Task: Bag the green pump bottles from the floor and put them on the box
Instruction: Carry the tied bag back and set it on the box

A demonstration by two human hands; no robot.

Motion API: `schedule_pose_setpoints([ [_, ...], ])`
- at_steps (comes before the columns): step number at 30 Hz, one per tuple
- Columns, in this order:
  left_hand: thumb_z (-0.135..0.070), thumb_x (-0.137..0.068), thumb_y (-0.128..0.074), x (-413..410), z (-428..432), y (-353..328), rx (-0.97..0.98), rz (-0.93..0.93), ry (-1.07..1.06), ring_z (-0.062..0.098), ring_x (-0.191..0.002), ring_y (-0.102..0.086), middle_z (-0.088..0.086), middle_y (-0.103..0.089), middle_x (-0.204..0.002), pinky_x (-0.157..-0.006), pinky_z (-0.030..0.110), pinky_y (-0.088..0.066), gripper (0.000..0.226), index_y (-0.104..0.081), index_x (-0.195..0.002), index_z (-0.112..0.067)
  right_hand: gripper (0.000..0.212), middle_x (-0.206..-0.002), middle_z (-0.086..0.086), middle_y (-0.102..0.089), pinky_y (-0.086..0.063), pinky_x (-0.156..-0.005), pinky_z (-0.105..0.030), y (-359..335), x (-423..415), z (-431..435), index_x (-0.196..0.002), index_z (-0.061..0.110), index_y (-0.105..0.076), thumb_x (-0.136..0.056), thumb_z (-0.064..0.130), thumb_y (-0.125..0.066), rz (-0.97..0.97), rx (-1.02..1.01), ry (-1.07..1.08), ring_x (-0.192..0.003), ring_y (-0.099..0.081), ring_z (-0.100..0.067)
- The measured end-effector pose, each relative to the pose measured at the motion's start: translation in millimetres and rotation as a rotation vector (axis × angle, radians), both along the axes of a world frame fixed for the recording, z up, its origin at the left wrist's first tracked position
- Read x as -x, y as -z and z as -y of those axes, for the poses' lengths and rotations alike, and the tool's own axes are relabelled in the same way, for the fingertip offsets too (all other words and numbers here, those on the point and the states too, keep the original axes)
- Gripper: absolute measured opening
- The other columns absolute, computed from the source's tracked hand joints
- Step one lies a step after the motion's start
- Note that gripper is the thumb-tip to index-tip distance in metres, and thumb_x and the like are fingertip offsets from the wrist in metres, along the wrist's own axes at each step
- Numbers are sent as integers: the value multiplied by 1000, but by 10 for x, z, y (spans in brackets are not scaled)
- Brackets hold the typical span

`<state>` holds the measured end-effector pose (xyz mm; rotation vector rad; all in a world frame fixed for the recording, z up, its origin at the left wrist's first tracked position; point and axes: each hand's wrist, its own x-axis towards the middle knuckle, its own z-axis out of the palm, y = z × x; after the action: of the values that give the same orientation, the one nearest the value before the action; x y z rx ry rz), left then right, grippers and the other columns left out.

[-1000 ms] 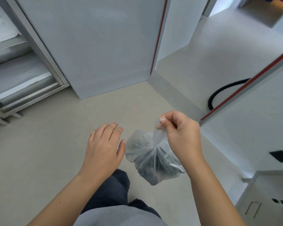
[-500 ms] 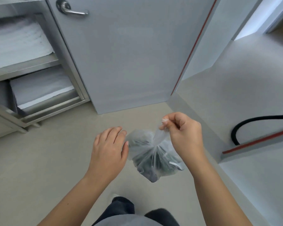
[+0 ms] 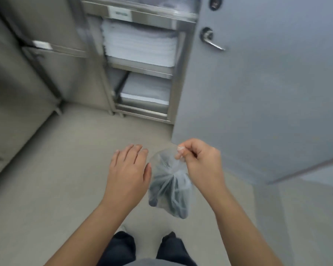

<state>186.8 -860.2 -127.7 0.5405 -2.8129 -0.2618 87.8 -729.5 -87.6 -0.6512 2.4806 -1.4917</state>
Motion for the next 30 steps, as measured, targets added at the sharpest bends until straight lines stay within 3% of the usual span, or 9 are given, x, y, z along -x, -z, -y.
schedule_pose_setpoints([
  [2, -28, -83, -38, -139, -52, -55, -27, -18, -156, 34, -105, -60, 15, -65, -109, -89, 51, -45, 40, -61, -105, -4, 36, -55, 21, -62, -43, -63, -15, -89, 38, 117, -59, 32, -54, -84, 6, -56, -27, -7, -155, -63, -57, -7],
  [5, -30, -85, -38, -438, -148, -129, -24, -42, -383, 34, -105, -59, 15, -64, -111, -89, 48, -45, 41, -60, -107, -3, 33, -56, 13, -62, -48, -66, -27, -194, -15, 295, -61, 30, -57, -83, 5, -56, -44, 17, -350, -61, -59, -15],
  [11, -32, -84, -40, -1178, -341, -205, 22, -91, -775, 34, -97, -60, 13, -66, -108, -84, 44, -46, 42, -63, -104, -4, 34, -56, 17, -63, -51, -70, -34, -197, -443, 606, -63, 32, -58, -82, 4, -57, 3, 58, -638, -62, -60, -18],
  [16, -33, -84, -40, -1830, -496, -206, 39, -116, -990, 34, -100, -58, 13, -66, -108, -84, 44, -42, 42, -63, -103, -5, 31, -54, 16, -64, -50, -72, -31, -249, -979, 799, -63, 29, -59, -82, 5, -58, 43, 95, -820, -61, -58, -10],
  [24, -34, -82, -39, -3332, -792, -140, 14, -125, -1270, 35, -98, -60, 13, -66, -106, -82, 46, -46, 44, -64, -102, -5, 35, -51, 19, -63, -49, -70, -31, -199, -2466, 1090, -59, 29, -57, -82, 3, -58, 95, 103, -1058, -62, -61, -16],
  [30, -34, -83, -39, -4561, -844, -76, -9, -104, -1354, 33, -99, -60, 12, -66, -106, -84, 45, -47, 43, -64, -102, -5, 32, -47, 16, -62, -45, -60, -10, -95, -3626, 1234, -61, 27, -56, -83, 3, -59, 155, 88, -1102, -52, -56, 1],
])
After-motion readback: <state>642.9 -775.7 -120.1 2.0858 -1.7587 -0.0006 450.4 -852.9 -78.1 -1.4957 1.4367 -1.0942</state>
